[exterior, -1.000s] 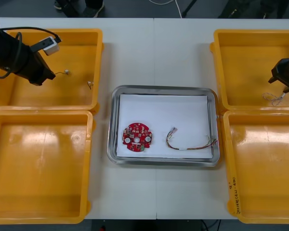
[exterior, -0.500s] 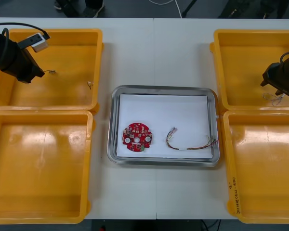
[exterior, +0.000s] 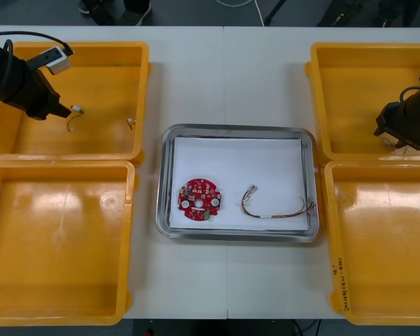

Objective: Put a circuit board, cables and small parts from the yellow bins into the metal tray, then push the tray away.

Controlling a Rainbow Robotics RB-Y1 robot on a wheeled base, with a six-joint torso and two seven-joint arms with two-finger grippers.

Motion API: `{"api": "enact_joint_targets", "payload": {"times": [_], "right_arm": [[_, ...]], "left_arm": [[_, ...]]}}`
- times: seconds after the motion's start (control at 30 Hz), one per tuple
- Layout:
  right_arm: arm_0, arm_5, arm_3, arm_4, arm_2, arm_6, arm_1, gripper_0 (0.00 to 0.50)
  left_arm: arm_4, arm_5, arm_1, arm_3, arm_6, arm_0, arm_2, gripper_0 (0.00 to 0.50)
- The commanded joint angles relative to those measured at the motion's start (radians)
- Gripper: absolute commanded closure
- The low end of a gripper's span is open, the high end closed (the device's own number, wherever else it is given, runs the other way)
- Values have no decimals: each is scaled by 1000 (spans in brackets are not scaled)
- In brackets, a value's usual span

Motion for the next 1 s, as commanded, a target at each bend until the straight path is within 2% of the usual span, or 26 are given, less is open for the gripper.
{"api": "enact_joint_targets", "payload": {"times": [0.03,0.07,0.17,0.23,0.47,0.67,1.0], "right_arm": [[10,5,-10,-12,22,11,1,120],[12,5,-10,-12,22,11,1,160],[10,5,-10,-12,23,18,1,451],[10,5,-10,-12,22,21,1,496],[10,5,-21,-13,16,22,1,500],[10,5,-45,-15,3,24,-4,500],[7,2,-118,-10,0,22,-13,500]], "left_arm": [[9,12,36,-63,176,-21,-4,0],[7,12,35,-71,193,-21,-7,0],[-17,21,21,-108,296,-25,-24,0],[-43,38,9,-129,356,-30,-26,0],[-171,101,-37,-213,609,-36,-26,0],[-249,127,-77,-266,794,-36,-27,0],[-402,116,-134,-304,977,-36,-27,0]]}}
